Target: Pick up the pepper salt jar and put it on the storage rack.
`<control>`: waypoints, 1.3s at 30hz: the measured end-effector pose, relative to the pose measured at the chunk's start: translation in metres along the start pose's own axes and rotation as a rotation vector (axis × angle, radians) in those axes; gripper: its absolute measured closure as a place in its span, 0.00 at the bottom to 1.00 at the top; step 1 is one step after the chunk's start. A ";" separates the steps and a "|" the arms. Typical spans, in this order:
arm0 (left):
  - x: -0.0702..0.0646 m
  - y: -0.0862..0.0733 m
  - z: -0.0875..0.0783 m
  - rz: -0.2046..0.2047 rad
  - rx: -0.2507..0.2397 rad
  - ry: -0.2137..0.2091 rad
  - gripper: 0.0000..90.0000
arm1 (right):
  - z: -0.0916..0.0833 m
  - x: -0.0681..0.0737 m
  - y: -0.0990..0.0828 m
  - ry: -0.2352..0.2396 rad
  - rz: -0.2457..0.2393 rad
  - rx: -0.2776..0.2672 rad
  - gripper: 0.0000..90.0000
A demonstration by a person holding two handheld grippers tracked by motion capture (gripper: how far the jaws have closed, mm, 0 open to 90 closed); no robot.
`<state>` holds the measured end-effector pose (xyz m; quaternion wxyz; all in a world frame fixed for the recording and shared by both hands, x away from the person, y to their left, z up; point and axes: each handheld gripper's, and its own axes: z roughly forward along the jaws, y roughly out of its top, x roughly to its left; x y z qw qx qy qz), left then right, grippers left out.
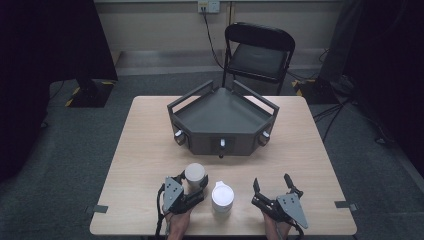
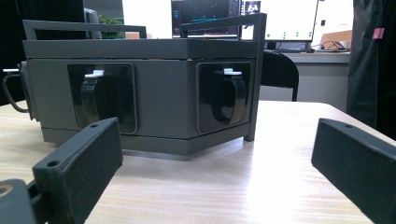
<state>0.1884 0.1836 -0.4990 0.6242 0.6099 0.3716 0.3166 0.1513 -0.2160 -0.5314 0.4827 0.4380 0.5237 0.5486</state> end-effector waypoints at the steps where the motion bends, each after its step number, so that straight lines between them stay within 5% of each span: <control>1: 0.000 0.000 0.000 0.000 0.000 0.000 0.37 | 0.000 0.000 0.000 0.000 0.000 0.000 0.01; 9: 0.005 0.004 -0.001 -0.020 0.012 -0.018 0.38 | 0.000 0.000 0.000 0.000 0.000 0.000 0.01; 39: 0.003 0.011 -0.003 0.005 0.000 -0.015 0.38 | 0.000 0.000 0.000 0.000 0.000 -0.001 0.01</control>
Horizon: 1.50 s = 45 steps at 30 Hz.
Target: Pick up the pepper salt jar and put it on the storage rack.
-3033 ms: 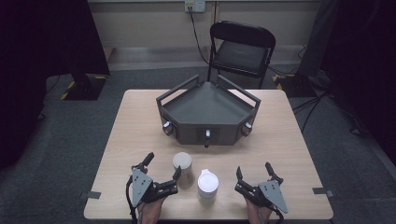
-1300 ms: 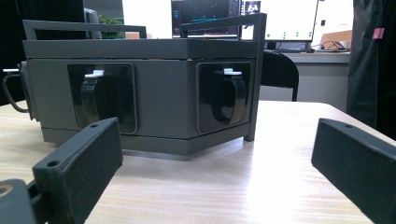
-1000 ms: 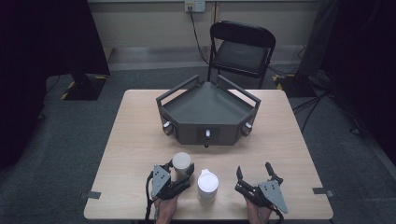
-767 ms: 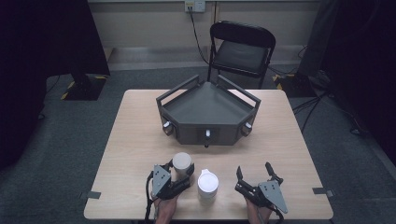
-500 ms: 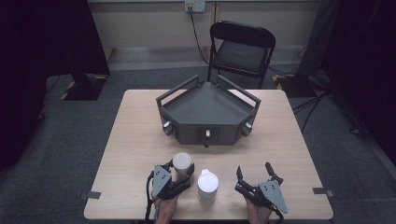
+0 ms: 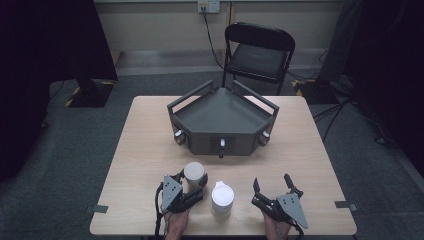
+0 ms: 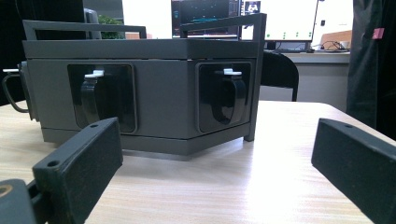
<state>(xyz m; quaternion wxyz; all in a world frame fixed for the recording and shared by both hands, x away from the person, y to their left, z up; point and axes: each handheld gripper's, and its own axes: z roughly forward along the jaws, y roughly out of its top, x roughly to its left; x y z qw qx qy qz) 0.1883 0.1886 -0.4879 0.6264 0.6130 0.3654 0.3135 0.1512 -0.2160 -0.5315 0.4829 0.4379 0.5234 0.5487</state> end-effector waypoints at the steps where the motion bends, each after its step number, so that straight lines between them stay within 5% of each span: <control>1: 0.000 0.002 0.000 0.007 -0.001 -0.002 0.38 | 0.000 0.000 0.000 0.000 0.000 0.000 0.01; 45: 0.008 0.047 0.013 0.048 -0.039 -0.042 0.38 | 0.000 -0.001 0.000 0.004 0.000 0.000 0.01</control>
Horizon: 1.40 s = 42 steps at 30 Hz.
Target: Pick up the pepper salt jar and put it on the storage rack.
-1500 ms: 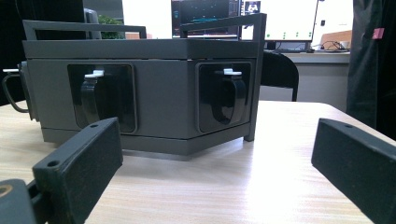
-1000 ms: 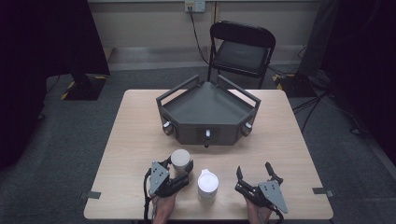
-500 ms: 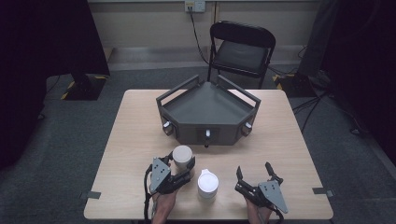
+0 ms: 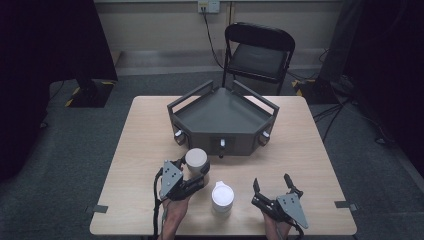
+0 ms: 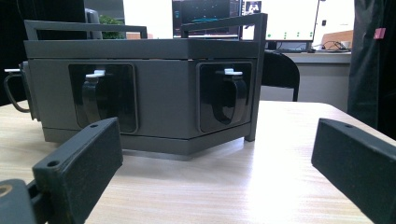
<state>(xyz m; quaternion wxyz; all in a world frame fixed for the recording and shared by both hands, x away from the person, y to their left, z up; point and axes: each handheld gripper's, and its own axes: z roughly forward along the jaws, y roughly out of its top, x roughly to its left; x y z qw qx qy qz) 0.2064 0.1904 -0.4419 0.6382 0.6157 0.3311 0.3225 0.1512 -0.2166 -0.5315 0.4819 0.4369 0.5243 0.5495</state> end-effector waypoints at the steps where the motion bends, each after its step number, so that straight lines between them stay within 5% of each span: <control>1: 0.001 0.001 0.001 0.000 -0.003 -0.002 0.38 | 0.000 0.000 0.000 0.000 0.000 0.000 0.01; 28: 0.014 0.050 0.021 0.030 -0.051 -0.047 0.38 | 0.000 0.000 0.000 0.001 0.000 0.000 0.01; 42: 0.021 0.077 0.044 0.042 -0.072 -0.028 0.38 | 0.000 0.000 0.000 0.003 0.001 0.000 0.01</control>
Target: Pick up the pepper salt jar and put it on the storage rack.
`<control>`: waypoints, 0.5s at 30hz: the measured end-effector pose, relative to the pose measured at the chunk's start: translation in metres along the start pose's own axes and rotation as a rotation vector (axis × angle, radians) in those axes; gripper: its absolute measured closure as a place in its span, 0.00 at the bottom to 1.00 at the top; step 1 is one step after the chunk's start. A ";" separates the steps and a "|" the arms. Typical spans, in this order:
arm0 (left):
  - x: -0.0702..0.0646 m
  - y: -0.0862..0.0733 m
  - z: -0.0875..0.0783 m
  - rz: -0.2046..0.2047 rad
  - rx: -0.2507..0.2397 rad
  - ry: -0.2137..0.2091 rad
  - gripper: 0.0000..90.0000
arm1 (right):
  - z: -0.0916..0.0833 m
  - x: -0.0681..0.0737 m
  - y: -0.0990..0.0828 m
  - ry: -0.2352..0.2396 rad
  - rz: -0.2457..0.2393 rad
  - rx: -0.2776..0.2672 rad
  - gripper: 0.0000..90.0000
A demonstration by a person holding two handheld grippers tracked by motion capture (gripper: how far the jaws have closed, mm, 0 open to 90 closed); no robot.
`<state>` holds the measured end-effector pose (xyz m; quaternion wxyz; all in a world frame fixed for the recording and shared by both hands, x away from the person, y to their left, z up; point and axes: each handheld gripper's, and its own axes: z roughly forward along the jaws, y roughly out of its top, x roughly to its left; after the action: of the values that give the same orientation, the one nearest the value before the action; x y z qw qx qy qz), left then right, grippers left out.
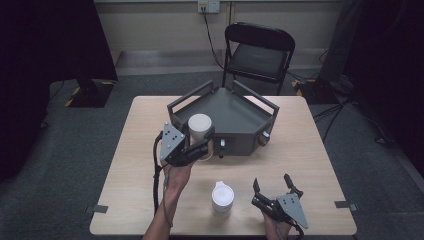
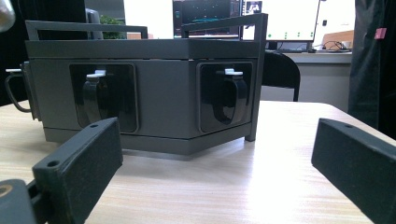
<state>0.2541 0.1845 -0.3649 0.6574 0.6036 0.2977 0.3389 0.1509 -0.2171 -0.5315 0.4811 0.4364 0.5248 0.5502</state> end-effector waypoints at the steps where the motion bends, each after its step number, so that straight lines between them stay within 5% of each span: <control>1: 0.000 0.002 0.002 0.000 0.001 0.004 0.38 | 0.000 0.000 0.000 0.000 0.000 0.000 0.01; 15: 0.002 0.032 0.034 -0.035 0.037 0.071 0.38 | 0.000 0.000 0.000 0.000 0.000 0.000 0.01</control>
<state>0.2802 0.1674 -0.3296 0.6411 0.5980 0.3372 0.3430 0.1509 -0.2172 -0.5316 0.4810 0.4362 0.5248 0.5503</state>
